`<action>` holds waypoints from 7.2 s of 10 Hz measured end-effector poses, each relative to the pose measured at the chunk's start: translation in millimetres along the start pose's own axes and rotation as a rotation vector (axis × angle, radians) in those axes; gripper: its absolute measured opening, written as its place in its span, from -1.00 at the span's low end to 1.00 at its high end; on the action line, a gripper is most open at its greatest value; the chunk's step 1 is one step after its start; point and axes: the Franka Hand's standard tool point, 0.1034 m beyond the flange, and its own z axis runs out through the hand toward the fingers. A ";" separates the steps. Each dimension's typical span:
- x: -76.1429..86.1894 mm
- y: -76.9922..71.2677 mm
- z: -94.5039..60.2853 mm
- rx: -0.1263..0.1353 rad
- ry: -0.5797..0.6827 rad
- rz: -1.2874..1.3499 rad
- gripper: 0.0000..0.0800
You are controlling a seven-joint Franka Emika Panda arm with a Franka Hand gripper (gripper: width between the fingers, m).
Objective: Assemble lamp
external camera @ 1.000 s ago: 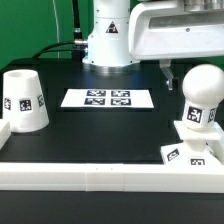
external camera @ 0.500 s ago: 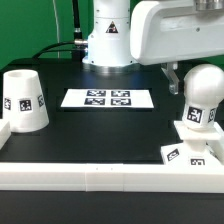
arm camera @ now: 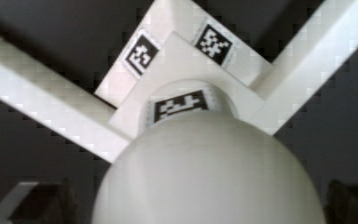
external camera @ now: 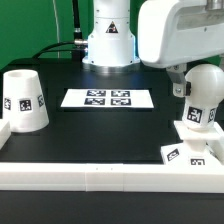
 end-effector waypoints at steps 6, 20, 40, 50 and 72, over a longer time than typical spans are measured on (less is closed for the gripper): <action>1.0 1.5 4.8 -0.044 -0.032 -0.583 0.75; -8.3 5.7 12.3 -0.037 -0.086 -0.691 0.44; -6.2 1.4 15.5 -0.053 -0.030 1.135 0.44; -6.4 0.4 16.9 -0.011 -0.030 1.578 0.44; 0.0 1.3 12.3 -0.052 -0.060 -0.454 0.75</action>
Offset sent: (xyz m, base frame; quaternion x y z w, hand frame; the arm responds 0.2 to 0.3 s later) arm 0.0008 0.0059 -0.0024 -0.0147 -0.0016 -0.2575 0.9662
